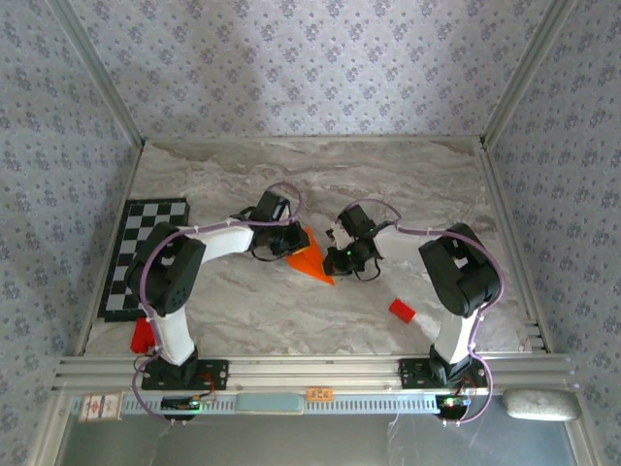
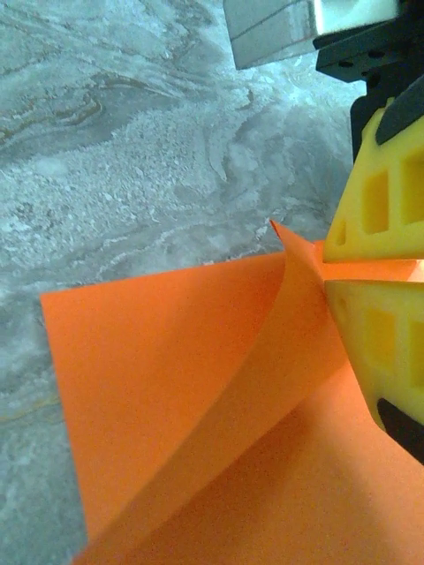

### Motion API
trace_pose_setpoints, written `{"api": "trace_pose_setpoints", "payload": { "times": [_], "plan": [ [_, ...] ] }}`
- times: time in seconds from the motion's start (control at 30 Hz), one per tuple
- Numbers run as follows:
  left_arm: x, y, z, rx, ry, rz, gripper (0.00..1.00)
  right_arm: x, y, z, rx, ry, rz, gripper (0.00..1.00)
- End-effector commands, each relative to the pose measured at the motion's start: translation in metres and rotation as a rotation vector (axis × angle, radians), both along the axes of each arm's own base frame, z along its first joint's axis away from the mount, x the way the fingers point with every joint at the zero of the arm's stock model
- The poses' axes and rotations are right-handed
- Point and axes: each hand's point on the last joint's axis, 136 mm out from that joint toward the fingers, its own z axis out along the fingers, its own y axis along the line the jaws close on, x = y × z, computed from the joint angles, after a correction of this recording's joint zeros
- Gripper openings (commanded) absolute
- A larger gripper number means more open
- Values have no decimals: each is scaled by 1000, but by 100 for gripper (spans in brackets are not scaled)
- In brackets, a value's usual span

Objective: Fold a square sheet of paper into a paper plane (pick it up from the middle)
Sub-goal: Fourth fold the wing at the center of the table.

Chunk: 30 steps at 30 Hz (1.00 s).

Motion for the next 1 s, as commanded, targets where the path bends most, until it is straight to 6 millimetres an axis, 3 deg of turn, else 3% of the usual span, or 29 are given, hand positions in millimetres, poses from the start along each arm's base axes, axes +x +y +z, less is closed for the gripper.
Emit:
{"api": "trace_pose_setpoints", "payload": {
  "times": [0.0, 0.3, 0.6, 0.97],
  "plan": [
    [6, -7, -5, -33, -41, -44, 12, -14, -29, -32, -155, 76, -16, 3],
    [17, 2, -28, -4, -32, -27, 11, -17, -32, -34, -171, 86, -13, 3],
    [12, 28, -68, 107, 10, -1, 10, -26, -47, -39, -238, 122, -10, 3],
    [35, 66, -61, 278, -47, 2, 10, -37, -68, -51, -346, 150, -7, 3]
  ]
}}
